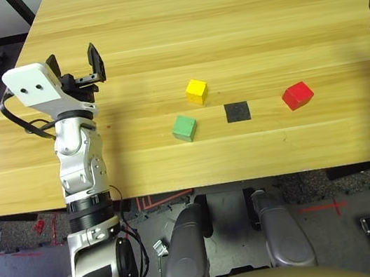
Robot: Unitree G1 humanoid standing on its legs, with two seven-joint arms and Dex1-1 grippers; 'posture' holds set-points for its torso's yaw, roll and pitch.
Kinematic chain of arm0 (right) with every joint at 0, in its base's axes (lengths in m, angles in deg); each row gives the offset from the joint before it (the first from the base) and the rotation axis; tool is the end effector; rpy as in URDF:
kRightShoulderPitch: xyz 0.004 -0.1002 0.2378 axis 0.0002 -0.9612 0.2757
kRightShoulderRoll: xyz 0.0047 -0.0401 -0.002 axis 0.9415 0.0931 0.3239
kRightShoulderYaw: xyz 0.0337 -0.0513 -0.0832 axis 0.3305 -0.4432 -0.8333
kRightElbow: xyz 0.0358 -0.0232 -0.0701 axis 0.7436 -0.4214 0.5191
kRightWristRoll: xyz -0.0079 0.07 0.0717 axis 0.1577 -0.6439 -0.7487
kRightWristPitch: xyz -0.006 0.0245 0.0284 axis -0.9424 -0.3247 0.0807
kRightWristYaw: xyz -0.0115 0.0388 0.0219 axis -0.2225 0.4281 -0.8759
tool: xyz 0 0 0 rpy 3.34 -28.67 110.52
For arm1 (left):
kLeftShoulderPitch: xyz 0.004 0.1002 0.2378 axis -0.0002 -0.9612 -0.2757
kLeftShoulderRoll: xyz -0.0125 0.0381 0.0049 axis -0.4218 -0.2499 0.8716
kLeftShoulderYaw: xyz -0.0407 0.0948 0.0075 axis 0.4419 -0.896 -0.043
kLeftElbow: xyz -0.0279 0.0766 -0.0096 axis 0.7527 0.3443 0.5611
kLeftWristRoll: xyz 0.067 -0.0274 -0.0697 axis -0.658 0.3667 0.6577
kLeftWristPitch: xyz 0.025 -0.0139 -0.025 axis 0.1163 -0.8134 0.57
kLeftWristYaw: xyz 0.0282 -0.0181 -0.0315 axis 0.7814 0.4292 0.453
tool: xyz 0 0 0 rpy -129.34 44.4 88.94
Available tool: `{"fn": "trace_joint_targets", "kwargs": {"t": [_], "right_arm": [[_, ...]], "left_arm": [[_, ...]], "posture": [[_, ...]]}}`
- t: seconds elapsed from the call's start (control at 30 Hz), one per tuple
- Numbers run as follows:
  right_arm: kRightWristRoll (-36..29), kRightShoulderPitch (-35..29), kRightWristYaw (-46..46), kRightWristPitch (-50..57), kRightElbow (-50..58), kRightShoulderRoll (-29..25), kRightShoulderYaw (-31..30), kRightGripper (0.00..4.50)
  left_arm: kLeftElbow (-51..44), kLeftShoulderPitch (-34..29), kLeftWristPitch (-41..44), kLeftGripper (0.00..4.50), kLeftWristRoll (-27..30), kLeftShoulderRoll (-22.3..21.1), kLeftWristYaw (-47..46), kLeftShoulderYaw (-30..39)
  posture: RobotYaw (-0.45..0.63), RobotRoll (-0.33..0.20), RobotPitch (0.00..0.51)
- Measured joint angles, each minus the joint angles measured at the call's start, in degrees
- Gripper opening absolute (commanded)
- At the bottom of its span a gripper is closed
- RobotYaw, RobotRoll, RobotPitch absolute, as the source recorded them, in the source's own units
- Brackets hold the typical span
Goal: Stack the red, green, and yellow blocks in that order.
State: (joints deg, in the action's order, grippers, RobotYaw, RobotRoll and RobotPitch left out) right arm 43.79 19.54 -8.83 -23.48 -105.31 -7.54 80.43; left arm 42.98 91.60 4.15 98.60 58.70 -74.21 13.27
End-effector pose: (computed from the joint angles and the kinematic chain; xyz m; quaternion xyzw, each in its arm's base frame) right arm 0.2862 -0.3254 0.1945 -0.0482 -0.1909 -0.1218 0.9728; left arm 0.2683 0.2406 0.1667 -0.0141 -0.2369 0.0617 0.9695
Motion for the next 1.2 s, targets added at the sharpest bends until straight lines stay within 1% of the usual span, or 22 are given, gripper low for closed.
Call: {"fn": "trace_joint_targets", "kwargs": {"t": [0.13, 0.2, 0.33, 0.43, 0.5, 0.63, 0.77, 0.87, 0.97, 1.1, 1.2], "right_arm": [[0.00, 0.20, -0.24, -0.61, -0.40, 0.01, -0.15, 4.50], [0.00, 0.17, -0.22, -1.08, -0.78, 0.24, -0.15, 4.50], [-0.01, 0.12, -1.03, -0.30, 0.48, 1.39, -1.37, 4.50], [-0.07, 0.09, -2.90, 1.28, 3.15, 1.49, -2.22, 4.50], [-0.69, -0.43, -4.24, 3.49, 5.61, 1.46, -2.36, 4.50], [-3.75, -4.30, -6.60, 11.15, 14.09, 1.52, -2.94, 4.50], [-8.28, -8.35, -8.98, 21.17, 25.01, 1.38, -3.64, 4.50], [-11.44, -10.14, -9.96, 28.87, 31.77, 0.97, -3.89, 4.50], [-15.35, -11.55, -11.91, 37.16, 36.82, -0.77, -4.27, 4.50], [-19.54, -12.10, -14.14, 46.80, 42.05, -3.97, -5.66, 4.50], [-21.13, -12.29, -15.42, 51.87, 44.70, -6.16, -6.44, 4.50]], "left_arm": [[-0.14, -0.23, 0.00, 4.48, -0.01, 0.08, -0.02, -0.01], [-0.71, -1.43, 0.03, 4.48, 0.00, 0.70, -0.29, -0.04], [-1.59, -1.86, 0.30, 4.48, 0.68, 0.52, 1.08, -0.09], [-1.46, -1.81, 0.23, 4.48, 2.08, -0.10, 4.70, -0.33], [-1.17, -1.71, 0.06, 4.48, 2.88, -0.77, 6.47, -0.17], [-1.38, -1.76, 0.08, 4.48, 5.32, -2.55, 10.88, 0.38], [-3.40, -2.94, 2.10, 4.48, 9.35, -4.95, 18.69, -0.47], [-3.44, -3.21, 4.25, 4.48, 12.32, -7.14, 25.83, -1.54], [-3.07, -2.99, 7.01, 4.48, 15.05, -10.66, 34.21, -3.12], [1.15, -1.24, 9.28, 4.48, 16.64, -14.47, 45.58, -5.44], [6.13, 2.13, 9.70, 4.48, 16.68, -16.45, 54.42, -7.63]], "posture": [[0.22, 0.020, 0.259], [0.21, 0.012, 0.268], [0.21, 0.004, 0.264], [0.21, 0.001, 0.256], [0.21, 0.001, 0.261], [0.19, 0.000, 0.267], [0.19, -0.005, 0.265], [0.18, -0.009, 0.270], [0.17, -0.014, 0.274], [0.16, -0.026, 0.281], [0.15, -0.034, 0.284]]}}
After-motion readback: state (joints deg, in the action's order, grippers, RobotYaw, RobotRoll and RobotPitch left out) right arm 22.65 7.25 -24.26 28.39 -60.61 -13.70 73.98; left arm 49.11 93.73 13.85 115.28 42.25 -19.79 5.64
